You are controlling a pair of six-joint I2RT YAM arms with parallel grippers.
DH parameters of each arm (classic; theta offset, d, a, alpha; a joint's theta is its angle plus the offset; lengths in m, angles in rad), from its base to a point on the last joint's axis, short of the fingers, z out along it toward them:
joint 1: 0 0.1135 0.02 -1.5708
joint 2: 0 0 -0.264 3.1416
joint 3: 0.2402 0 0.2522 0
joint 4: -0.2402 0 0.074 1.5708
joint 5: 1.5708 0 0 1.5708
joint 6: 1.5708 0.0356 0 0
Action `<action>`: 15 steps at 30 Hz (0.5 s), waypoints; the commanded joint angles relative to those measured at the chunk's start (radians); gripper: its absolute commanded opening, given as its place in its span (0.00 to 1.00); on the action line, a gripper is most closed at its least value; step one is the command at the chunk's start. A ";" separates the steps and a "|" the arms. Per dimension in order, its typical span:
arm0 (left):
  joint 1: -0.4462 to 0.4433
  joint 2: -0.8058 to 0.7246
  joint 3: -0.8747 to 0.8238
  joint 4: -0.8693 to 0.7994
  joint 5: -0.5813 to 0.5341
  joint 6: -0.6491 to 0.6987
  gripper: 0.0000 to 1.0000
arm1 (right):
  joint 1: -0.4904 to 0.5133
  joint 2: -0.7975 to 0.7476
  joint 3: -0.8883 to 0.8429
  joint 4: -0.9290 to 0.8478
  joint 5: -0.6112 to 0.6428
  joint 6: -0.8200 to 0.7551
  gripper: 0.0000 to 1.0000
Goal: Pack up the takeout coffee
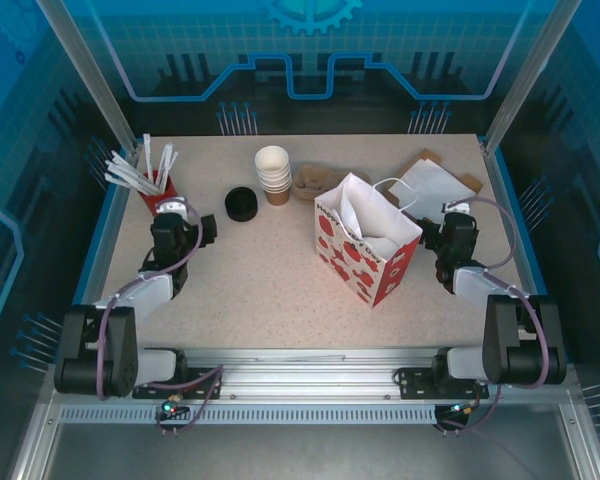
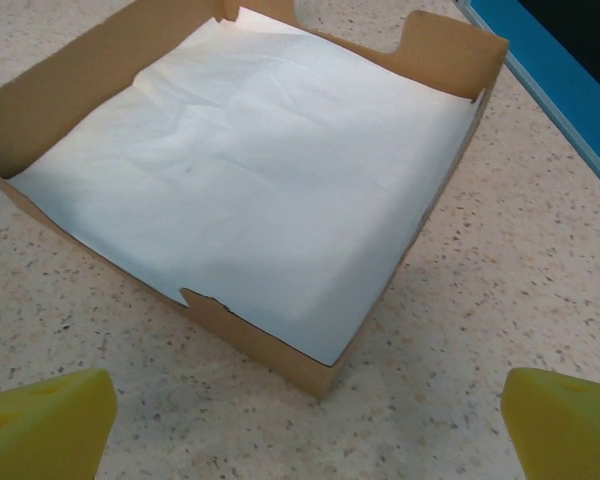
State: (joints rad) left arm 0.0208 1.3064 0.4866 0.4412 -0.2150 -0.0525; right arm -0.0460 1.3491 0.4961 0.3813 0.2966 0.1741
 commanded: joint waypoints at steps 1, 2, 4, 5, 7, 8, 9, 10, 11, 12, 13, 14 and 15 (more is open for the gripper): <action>0.011 0.044 -0.038 0.163 0.095 -0.002 0.99 | 0.016 0.008 -0.028 0.139 -0.055 -0.014 1.00; 0.011 0.068 -0.061 0.233 0.103 -0.004 0.99 | 0.019 0.006 -0.039 0.165 -0.066 -0.013 1.00; 0.011 0.121 -0.102 0.351 0.117 -0.009 0.99 | 0.025 0.006 -0.071 0.235 -0.083 -0.017 1.00; 0.010 0.149 -0.123 0.422 0.141 0.001 0.99 | 0.031 0.009 -0.082 0.262 -0.085 -0.021 1.00; 0.010 0.193 -0.138 0.486 0.151 0.003 0.99 | 0.036 0.023 -0.093 0.295 -0.091 -0.028 1.00; 0.010 0.208 -0.140 0.506 0.149 0.003 0.99 | 0.039 0.035 -0.096 0.309 -0.094 -0.033 1.00; 0.010 0.221 -0.142 0.520 0.151 0.003 0.99 | 0.045 0.038 -0.095 0.314 -0.096 -0.042 1.00; 0.010 0.228 -0.141 0.523 0.153 0.003 0.99 | 0.051 0.040 -0.096 0.318 -0.093 -0.049 1.00; 0.010 0.237 -0.139 0.530 0.152 0.006 0.99 | 0.056 0.044 -0.097 0.326 -0.091 -0.057 1.00; 0.010 0.238 -0.138 0.527 0.153 0.006 0.99 | 0.061 0.047 -0.096 0.330 -0.092 -0.061 1.00; 0.010 0.235 -0.137 0.521 0.153 0.006 0.99 | 0.063 0.048 -0.097 0.335 -0.092 -0.064 1.00; 0.011 0.238 -0.138 0.530 0.153 0.007 0.99 | 0.063 0.046 -0.104 0.341 -0.091 -0.064 1.00; 0.010 0.237 -0.138 0.525 0.154 0.005 0.99 | 0.063 0.044 -0.117 0.363 -0.094 -0.066 1.00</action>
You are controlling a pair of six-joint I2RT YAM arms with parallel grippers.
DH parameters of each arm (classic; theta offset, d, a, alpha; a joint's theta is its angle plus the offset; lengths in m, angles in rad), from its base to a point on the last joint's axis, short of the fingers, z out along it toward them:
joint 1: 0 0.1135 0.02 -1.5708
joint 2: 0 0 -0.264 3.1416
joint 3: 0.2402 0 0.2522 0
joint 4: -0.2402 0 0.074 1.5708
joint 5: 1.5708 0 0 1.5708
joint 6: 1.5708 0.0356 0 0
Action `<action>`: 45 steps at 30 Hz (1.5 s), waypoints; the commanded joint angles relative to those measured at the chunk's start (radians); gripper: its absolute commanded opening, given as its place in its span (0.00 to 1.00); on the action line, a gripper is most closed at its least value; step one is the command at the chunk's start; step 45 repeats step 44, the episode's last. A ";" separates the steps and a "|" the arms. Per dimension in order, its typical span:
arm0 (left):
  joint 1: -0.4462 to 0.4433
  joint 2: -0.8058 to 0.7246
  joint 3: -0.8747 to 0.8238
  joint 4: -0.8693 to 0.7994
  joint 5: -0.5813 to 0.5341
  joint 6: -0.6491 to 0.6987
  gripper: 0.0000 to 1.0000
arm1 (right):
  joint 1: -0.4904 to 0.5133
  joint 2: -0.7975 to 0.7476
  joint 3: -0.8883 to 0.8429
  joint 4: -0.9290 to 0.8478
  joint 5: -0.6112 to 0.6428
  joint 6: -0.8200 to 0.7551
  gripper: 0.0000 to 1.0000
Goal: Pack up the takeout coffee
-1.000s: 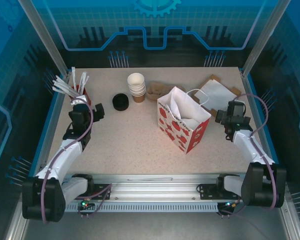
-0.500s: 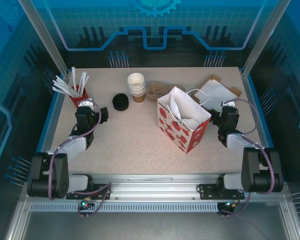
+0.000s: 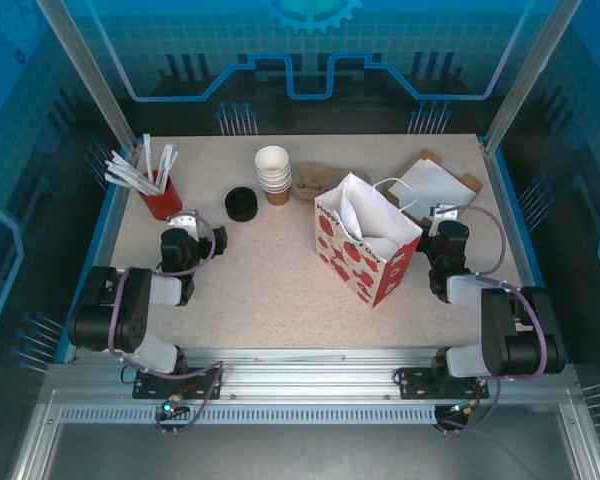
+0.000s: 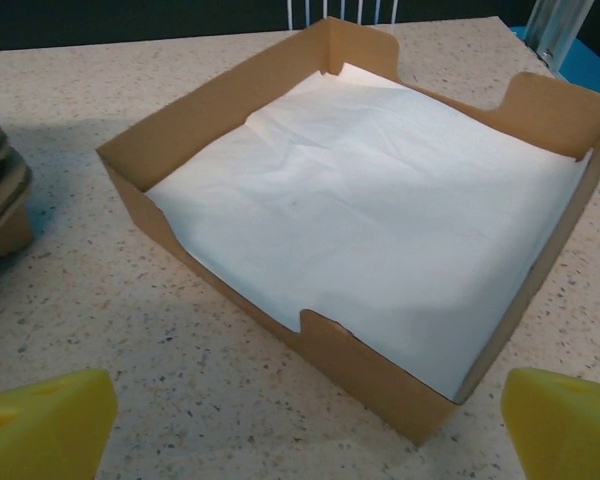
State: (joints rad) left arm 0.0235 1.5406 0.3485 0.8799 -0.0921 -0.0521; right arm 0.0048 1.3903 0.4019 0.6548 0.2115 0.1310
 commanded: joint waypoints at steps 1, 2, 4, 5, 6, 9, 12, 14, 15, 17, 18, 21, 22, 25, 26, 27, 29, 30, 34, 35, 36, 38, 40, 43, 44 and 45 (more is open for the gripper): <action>0.007 0.003 0.001 0.084 0.031 0.006 0.99 | 0.012 0.001 -0.041 0.120 -0.011 -0.024 1.00; 0.007 0.003 0.005 0.079 0.031 0.006 0.99 | 0.015 0.002 -0.057 0.152 -0.012 -0.026 1.00; 0.006 0.003 0.015 0.060 0.032 0.009 0.99 | 0.017 0.005 -0.061 0.166 -0.013 -0.030 1.00; 0.005 0.002 0.018 0.052 0.034 0.011 0.99 | 0.021 0.013 -0.057 0.167 -0.014 -0.036 1.00; 0.004 0.003 0.018 0.054 0.034 0.011 0.99 | 0.029 0.022 -0.057 0.170 -0.019 -0.045 1.00; 0.003 0.003 0.018 0.053 0.031 0.012 0.99 | 0.056 0.120 -0.055 0.285 -0.017 -0.087 1.00; 0.000 0.003 0.020 0.050 0.024 0.014 0.99 | 0.072 0.111 -0.003 0.163 0.015 -0.089 1.00; 0.000 0.003 0.020 0.050 0.024 0.015 0.99 | 0.073 0.110 0.000 0.151 0.016 -0.087 1.00; -0.002 0.003 0.020 0.050 0.023 0.016 0.99 | 0.073 0.109 0.001 0.148 0.016 -0.088 1.00; -0.001 0.003 0.019 0.052 0.023 0.017 0.99 | 0.072 0.110 0.000 0.152 0.017 -0.088 1.00; -0.002 0.003 0.017 0.054 0.026 0.017 0.99 | 0.073 0.110 -0.001 0.151 0.017 -0.089 1.00; -0.002 0.003 0.020 0.050 0.028 0.020 0.99 | 0.074 0.110 0.001 0.148 0.017 -0.089 1.00; -0.002 0.005 0.020 0.050 0.031 0.021 0.99 | 0.074 0.110 0.003 0.148 0.017 -0.088 1.00; -0.003 0.004 0.028 0.039 0.040 0.026 0.99 | 0.080 0.111 0.004 0.147 0.026 -0.095 1.00; -0.003 0.005 0.029 0.035 0.042 0.028 0.99 | 0.080 0.111 0.004 0.147 0.026 -0.095 1.00; -0.003 0.005 0.028 0.036 0.042 0.028 0.99 | 0.082 0.111 0.003 0.147 0.027 -0.097 1.00; -0.004 0.004 0.028 0.034 0.042 0.029 0.99 | 0.084 0.111 0.003 0.147 0.030 -0.096 1.00; -0.005 0.005 0.029 0.034 0.042 0.029 0.99 | 0.085 0.111 0.003 0.147 0.029 -0.097 1.00; -0.007 0.005 0.030 0.034 0.040 0.031 0.99 | 0.090 0.113 0.005 0.147 0.037 -0.101 1.00; -0.008 0.004 0.031 0.032 0.038 0.032 0.99 | 0.090 0.113 0.005 0.147 0.037 -0.101 1.00; -0.008 0.004 0.032 0.032 0.037 0.032 0.99 | 0.090 0.113 0.005 0.146 0.037 -0.100 1.00; -0.009 0.004 0.031 0.031 0.037 0.033 0.99 | 0.089 0.113 0.007 0.143 0.037 -0.100 1.00; -0.009 0.004 0.032 0.031 0.037 0.034 0.99 | 0.090 0.115 0.008 0.141 0.035 -0.100 1.00; -0.010 0.004 0.032 0.030 0.038 0.034 0.99 | 0.090 0.114 0.007 0.143 0.036 -0.100 1.00; -0.010 0.005 0.032 0.030 0.038 0.034 0.99 | 0.090 0.113 0.006 0.144 0.035 -0.101 1.00; -0.010 0.005 0.032 0.030 0.038 0.034 0.99 | 0.090 0.113 0.006 0.144 0.035 -0.101 1.00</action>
